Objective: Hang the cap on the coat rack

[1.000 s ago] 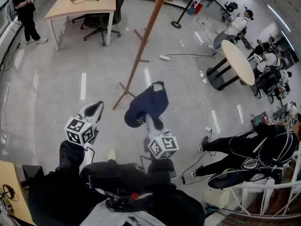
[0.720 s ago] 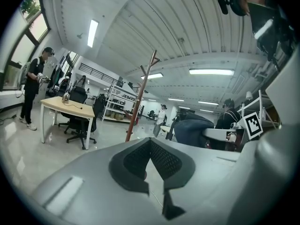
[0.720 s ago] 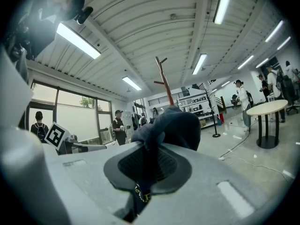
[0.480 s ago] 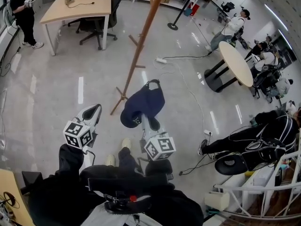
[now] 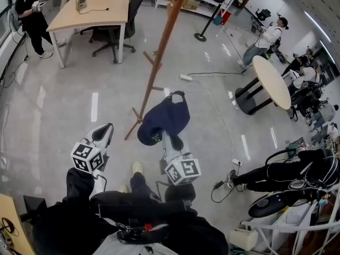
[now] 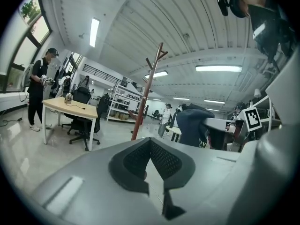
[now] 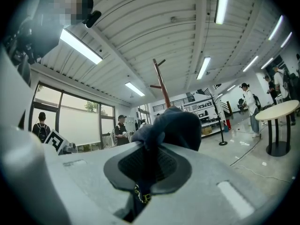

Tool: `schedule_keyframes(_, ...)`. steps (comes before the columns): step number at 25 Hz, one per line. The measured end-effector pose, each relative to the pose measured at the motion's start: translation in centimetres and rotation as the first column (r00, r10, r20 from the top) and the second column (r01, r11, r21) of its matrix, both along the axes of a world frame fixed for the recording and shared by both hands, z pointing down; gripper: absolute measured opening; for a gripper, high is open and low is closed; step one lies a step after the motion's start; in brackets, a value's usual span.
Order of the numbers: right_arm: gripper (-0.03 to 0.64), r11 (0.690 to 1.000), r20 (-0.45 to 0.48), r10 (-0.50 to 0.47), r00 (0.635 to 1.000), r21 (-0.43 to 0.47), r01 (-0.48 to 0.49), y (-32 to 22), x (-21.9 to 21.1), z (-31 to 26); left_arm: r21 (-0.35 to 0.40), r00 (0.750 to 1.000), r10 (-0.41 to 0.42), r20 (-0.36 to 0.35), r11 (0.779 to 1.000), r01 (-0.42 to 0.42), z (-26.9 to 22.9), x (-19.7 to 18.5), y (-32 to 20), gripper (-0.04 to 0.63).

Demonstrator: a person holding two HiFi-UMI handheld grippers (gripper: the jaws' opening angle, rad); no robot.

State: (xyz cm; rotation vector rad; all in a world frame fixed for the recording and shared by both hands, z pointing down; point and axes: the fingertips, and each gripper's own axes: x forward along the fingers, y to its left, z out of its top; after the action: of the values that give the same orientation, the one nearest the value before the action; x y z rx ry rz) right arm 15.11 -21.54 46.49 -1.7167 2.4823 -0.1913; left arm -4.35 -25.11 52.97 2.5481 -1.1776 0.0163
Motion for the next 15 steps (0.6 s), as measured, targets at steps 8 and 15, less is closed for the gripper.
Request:
schedule_keyframes(8,0.014,0.999,-0.023,-0.023,0.999,0.035,0.023,-4.9,1.1,-2.3,0.009,0.999,-0.034,-0.004,0.999,0.034,-0.4,0.3,-4.4,0.003)
schedule_keyframes(15,0.014,0.995,-0.047,-0.042,0.998,0.09,0.046,-8.0,1.7,-5.5,0.006,0.999,-0.047,0.002,0.999,0.047,-0.4,0.9,-6.2,0.003)
